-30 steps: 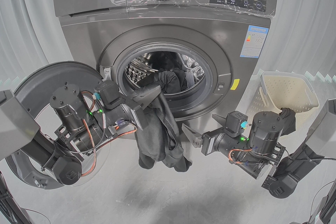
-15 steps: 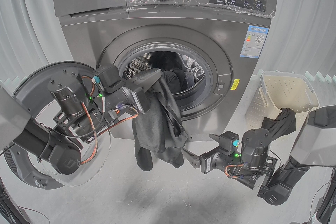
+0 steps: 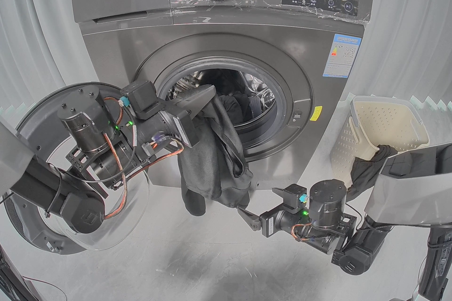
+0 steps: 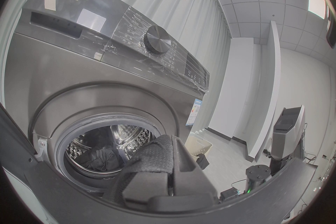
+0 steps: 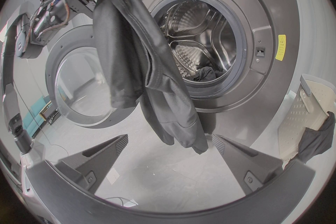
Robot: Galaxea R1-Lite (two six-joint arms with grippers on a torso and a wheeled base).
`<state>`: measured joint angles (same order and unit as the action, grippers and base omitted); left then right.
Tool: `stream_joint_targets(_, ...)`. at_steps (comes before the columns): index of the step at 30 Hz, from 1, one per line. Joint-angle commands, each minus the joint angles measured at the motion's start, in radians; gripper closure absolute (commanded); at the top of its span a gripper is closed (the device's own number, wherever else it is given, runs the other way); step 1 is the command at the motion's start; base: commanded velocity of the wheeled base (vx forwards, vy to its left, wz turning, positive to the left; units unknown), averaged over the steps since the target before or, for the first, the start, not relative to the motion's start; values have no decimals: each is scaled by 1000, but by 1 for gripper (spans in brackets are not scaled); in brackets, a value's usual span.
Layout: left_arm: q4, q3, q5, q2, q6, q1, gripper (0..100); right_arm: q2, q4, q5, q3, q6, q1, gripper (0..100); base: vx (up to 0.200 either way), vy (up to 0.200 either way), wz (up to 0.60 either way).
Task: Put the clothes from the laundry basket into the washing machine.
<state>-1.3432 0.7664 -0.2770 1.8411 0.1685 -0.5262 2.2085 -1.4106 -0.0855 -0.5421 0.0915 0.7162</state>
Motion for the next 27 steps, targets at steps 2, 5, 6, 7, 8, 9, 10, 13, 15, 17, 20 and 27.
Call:
stream_joint_targets(2,-2,-7,-1,-9,0,0,100,80,1,6,-96,-1,-24,0,0,0,0)
stream_joint_targets(5,-2,-9,-1,-11,0,2,100,85,12,6,-145,-1,-21,0,0,0,0)
stream_joint_targets(6,-2,-9,-1,-11,0,2,100,88,15,7,-162,-3,-23,0,0,0,0)
stream_joint_targets(7,-2,-7,-1,-11,0,2,100,94,16,7,-182,-3,-23,0,0,0,0)
stream_joint_targets(8,-2,-7,-1,-13,0,2,100,102,16,9,-199,-3,-24,0,0,0,0)
stream_joint_targets(9,-2,-7,-1,-13,0,2,100,109,18,15,-217,-3,-26,0,0,0,0)
stream_joint_targets(10,-2,-9,-1,-13,0,2,100,115,19,18,-231,-3,-29,0,0,0,0)
stream_joint_targets(13,-2,-9,-1,-13,0,2,100,132,30,21,-268,-3,-35,0,0,0,0)
stream_joint_targets(15,-2,-10,-1,-13,0,2,100,149,33,21,-295,-13,-38,0,0,0,0)
stream_joint_targets(17,-2,-12,-1,-13,0,2,100,163,33,21,-315,-15,-38,0,0,0,0)
stream_joint_targets(20,-4,-13,-1,-14,0,2,100,175,30,21,-334,-15,-37,0,0,0,0)
stream_joint_targets(27,-2,-22,-2,-20,0,2,100,172,18,21,-352,-13,-23,100,0,0,0)
